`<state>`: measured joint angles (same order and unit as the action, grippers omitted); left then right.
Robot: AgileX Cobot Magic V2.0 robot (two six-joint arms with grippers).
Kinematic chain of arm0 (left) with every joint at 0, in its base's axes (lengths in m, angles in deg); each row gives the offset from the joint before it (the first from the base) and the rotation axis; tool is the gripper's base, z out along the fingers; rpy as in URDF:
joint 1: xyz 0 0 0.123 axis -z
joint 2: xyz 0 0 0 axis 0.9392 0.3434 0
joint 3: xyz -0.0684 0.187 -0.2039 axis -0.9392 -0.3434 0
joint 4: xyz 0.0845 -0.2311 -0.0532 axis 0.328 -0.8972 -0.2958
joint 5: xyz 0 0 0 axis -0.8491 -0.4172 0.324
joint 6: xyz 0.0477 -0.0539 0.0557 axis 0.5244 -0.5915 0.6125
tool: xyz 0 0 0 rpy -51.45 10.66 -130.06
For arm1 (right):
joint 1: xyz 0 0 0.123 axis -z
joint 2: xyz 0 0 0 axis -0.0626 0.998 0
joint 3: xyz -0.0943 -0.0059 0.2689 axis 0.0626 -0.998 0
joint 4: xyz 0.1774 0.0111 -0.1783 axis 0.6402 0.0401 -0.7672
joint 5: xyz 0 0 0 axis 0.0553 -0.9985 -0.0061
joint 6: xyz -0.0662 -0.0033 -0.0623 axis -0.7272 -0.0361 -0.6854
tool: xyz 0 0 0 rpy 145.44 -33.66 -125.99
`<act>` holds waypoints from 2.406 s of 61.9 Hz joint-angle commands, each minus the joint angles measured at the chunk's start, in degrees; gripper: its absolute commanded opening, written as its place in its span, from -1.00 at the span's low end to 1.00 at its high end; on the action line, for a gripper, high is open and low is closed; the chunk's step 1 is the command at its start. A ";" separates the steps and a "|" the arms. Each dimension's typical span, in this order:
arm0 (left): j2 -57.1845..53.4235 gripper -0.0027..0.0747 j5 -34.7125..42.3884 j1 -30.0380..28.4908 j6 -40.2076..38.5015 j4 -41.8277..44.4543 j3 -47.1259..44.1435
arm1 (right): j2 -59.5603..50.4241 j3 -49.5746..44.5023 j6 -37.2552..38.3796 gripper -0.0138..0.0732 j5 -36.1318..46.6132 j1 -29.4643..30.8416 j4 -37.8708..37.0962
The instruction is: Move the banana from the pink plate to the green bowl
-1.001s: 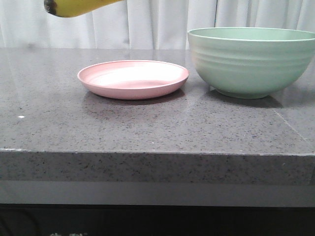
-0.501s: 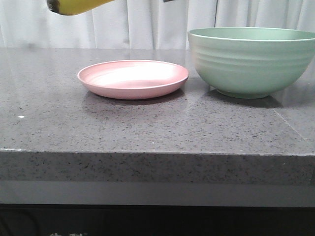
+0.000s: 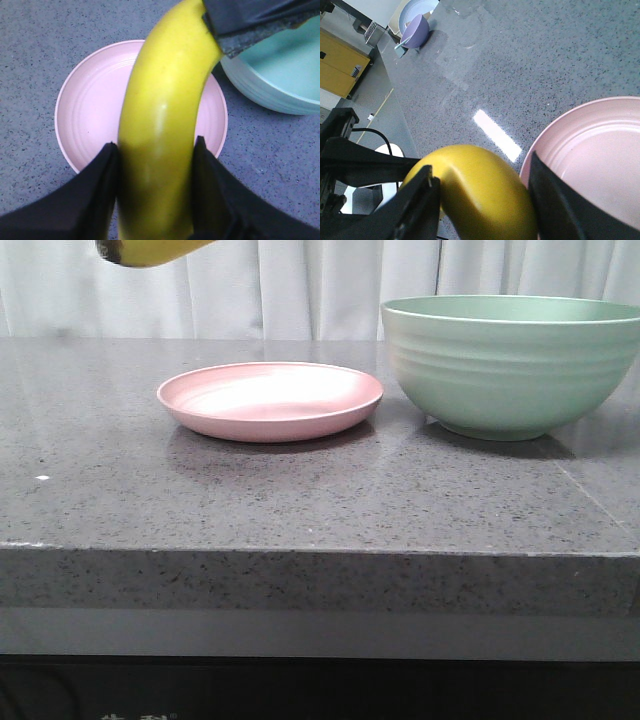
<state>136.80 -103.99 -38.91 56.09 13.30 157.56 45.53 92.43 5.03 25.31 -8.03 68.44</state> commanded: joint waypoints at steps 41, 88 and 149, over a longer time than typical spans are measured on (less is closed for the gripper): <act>-2.31 0.72 4.48 0.27 -0.02 -0.77 1.76 | -2.94 1.87 -0.24 -0.29 -1.18 0.04 6.28; -3.26 0.72 4.80 0.27 -0.02 -3.35 2.38 | -2.99 21.70 -0.23 -0.29 -3.06 16.78 -12.26; -3.26 0.72 4.58 0.27 -0.02 -3.35 2.38 | 1.28 26.77 9.79 0.42 -11.58 6.92 -47.43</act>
<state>135.79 -103.13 -38.91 56.09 10.89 157.98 50.37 117.35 14.10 14.22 -1.39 19.97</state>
